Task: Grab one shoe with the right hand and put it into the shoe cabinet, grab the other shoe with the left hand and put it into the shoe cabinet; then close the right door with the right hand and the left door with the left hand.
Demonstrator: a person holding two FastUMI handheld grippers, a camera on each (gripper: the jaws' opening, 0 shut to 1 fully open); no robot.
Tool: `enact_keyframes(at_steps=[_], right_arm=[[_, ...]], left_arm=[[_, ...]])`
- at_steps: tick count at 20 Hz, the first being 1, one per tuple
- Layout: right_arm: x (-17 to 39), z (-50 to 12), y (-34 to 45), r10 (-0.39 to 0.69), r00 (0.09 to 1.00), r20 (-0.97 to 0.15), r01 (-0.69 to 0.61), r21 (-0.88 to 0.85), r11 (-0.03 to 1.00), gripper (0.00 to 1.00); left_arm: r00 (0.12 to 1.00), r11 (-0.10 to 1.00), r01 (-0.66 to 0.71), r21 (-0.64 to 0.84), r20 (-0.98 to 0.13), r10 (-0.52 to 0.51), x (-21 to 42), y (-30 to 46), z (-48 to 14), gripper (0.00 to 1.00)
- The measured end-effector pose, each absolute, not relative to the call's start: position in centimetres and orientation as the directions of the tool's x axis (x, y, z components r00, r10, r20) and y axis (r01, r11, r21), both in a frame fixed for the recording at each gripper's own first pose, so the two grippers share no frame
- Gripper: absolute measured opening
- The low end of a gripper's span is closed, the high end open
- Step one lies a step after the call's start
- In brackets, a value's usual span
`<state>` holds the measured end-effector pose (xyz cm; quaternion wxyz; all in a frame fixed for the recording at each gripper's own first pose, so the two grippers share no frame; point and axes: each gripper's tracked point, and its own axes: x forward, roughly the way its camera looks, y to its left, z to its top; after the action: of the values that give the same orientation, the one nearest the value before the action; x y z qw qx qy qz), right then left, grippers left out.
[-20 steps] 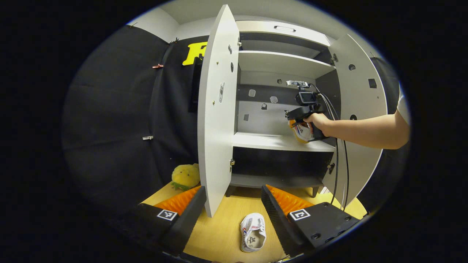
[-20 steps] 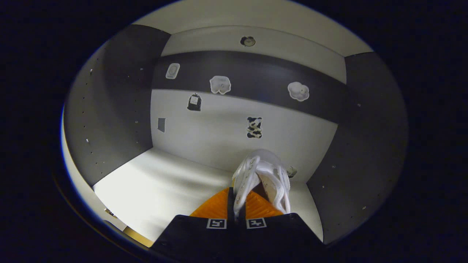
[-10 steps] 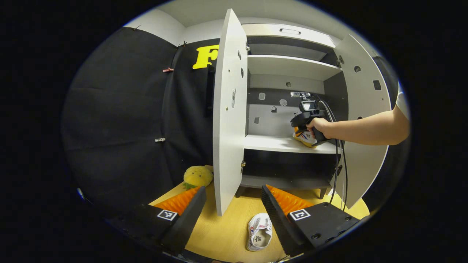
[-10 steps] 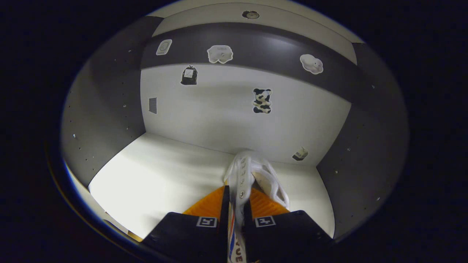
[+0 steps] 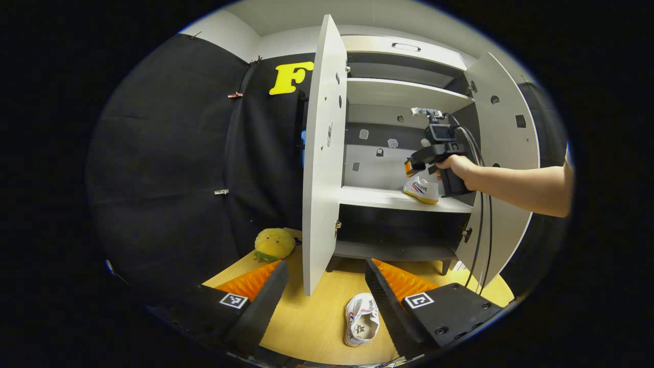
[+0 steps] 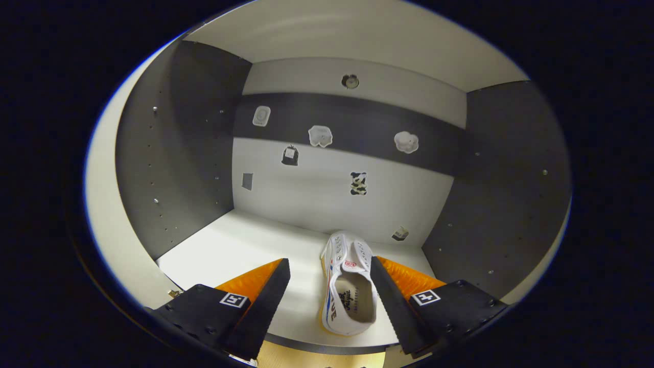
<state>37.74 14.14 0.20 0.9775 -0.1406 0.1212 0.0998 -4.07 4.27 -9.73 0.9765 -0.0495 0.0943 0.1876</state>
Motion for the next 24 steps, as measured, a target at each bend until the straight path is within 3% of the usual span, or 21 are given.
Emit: enact_keyframes(at_steps=[6, 10, 14, 18, 24], right_arm=[[28.6, 1.6, 13.6, 0.217, 0.964, -0.155, -0.245, -0.193, 0.95, 0.98], [22.2, -0.9, 11.8, 0.225, 0.966, -0.124, -0.24, -0.126, 0.962, 0.98], [16.4, -4.1, 8.6, 0.202, 0.973, -0.107, -0.22, -0.195, 0.956, 0.98], [10.7, -9.7, 4.8, 0.151, 0.968, -0.201, -0.201, -0.254, 0.946, 0.98], [3.1, -16.8, -0.5, 0.029, 0.922, -0.387, -0.114, -0.199, 0.973, 0.98]], left_arm=[[0.933, 0.948, -0.307, -0.086, -0.223, 0.282, -3.8, 4.8, -12.1, 0.95], [0.944, 0.966, -0.251, -0.061, -0.238, 0.23, -3.2, 5.2, -14.8, 0.95], [0.941, 0.98, -0.193, -0.05, -0.294, 0.17, -2.7, 4.8, -19.3, 0.95], [0.919, 0.99, -0.126, -0.056, -0.382, 0.096, -2.1, 3.6, -24.4, 0.95], [0.879, 1.0, 0.013, -0.015, -0.477, -0.019, 0.5, 0.7, -31.2, 0.95]])
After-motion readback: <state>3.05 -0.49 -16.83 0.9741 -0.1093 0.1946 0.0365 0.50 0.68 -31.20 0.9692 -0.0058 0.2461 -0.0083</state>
